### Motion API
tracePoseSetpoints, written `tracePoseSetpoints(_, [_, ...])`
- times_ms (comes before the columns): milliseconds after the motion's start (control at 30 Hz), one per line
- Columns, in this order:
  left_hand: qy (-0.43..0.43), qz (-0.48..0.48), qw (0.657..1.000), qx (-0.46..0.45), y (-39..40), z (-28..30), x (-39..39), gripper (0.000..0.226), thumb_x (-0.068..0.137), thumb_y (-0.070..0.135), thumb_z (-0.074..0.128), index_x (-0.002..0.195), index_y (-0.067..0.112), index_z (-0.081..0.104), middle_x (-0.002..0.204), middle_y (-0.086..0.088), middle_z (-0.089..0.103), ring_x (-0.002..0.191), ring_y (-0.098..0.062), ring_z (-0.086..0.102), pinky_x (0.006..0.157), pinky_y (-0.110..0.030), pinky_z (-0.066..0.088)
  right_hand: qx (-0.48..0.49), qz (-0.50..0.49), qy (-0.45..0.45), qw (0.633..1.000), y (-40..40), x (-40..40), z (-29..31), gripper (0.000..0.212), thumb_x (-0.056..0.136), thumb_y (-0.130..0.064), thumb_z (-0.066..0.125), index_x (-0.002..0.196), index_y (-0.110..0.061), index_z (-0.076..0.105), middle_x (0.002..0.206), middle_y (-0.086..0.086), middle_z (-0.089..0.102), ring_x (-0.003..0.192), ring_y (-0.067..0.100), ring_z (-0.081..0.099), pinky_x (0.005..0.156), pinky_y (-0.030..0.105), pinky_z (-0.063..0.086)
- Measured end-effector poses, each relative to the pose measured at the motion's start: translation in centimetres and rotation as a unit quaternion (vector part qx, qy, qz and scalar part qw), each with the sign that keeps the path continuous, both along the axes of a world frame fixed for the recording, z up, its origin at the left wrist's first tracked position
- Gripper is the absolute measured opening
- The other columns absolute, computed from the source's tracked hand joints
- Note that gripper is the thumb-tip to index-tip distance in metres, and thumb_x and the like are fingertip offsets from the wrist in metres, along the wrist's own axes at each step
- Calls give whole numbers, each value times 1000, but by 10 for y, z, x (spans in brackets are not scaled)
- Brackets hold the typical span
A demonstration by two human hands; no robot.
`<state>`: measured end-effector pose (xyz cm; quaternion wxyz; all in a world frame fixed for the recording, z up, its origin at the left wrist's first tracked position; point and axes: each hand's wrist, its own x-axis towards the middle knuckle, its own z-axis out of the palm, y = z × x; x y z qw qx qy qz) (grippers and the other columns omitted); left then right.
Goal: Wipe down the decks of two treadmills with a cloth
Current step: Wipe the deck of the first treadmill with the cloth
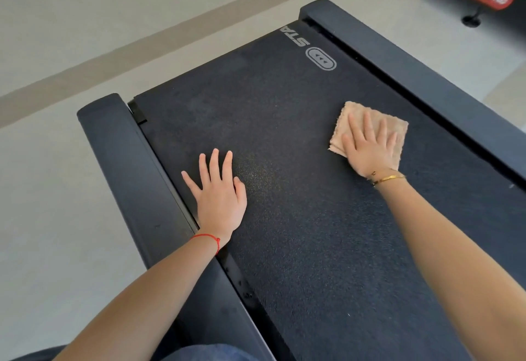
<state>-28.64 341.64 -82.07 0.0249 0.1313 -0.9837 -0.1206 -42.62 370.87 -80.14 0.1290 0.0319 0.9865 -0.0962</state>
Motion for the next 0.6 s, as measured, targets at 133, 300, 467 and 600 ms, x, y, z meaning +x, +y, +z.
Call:
tracePoseSetpoints(133, [-5, 1, 1000, -2, 2, 3, 0, 57, 100, 28, 34, 155, 20, 27, 163, -8, 21, 152, -32, 9, 115, -70, 6, -7, 30, 13, 999, -25, 37, -4, 57, 103, -52, 12, 155, -44, -7, 165, -5, -16, 150, 35, -16, 118, 57, -14])
tracePoseSetpoints(300, [-8, -3, 1000, -4, 3, 5, 2, 56, 100, 27, 34, 156, 20, 25, 164, -8, 19, 152, -33, 7, 115, -70, 5, -4, 140, 39, 989, -46, 113, -2, 58, 101, -54, 8, 156, -42, -7, 165, -6, -14, 150, 35, -16, 120, 55, -11])
tracePoseSetpoints(467, [-8, -5, 1000, 0, 4, 6, 3, 57, 100, 27, 33, 156, 20, 24, 164, -8, 18, 152, -33, 6, 115, -70, 4, -2, 167, 55, 984, -20, 155, -2, 57, 101, -59, 6, 154, -46, -6, 165, -11, -11, 151, 30, -16, 119, 46, -19])
tracePoseSetpoints(600, [-6, -4, 1000, 7, 4, 7, 3, 56, 100, 26, 34, 155, 19, 26, 163, -8, 20, 152, -33, 7, 115, -70, 4, -4, 32, 42, 999, -18, 129, -4, 56, 103, -54, 12, 155, -45, -5, 166, -7, -12, 151, 35, -13, 120, 53, -13])
